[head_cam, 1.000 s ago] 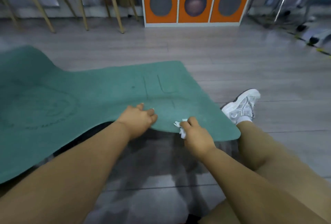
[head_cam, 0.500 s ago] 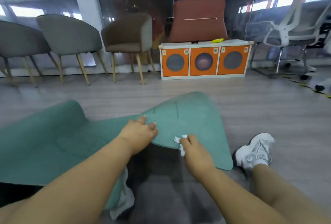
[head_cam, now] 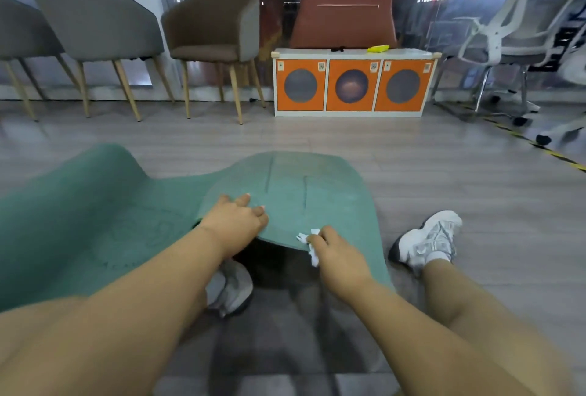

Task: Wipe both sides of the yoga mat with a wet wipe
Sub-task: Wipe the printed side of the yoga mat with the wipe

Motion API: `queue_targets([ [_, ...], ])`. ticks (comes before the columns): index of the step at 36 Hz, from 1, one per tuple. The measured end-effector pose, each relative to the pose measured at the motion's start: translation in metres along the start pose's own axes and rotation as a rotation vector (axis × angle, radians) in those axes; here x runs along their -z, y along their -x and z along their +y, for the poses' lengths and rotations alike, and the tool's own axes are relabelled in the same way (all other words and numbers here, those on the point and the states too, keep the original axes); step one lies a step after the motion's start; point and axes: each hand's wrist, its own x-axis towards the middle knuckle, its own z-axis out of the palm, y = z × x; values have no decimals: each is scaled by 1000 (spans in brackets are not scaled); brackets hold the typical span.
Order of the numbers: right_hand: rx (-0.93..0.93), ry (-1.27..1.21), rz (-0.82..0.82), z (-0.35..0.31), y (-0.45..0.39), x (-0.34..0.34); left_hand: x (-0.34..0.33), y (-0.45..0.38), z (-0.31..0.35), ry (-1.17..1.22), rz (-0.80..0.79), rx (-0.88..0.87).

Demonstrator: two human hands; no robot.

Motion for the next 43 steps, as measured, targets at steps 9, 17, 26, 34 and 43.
queue_targets([
  [9, 60, -50, -103, -23, 11, -45, -55, 22, 6, 41, -155, 13],
  [17, 45, -84, -403, -41, 11, -92, -97, 38, 10, 192, -383, 95],
  [26, -59, -150, -663, -12, 18, -117, -132, 28, 38, 225, -705, 11],
  [34, -335, -124, -614, 39, 3, -143, -170, -21, 59, 336, -777, -3],
  [43, -446, -102, -475, 79, -73, -177, -215, -103, 39, 398, -629, 123],
])
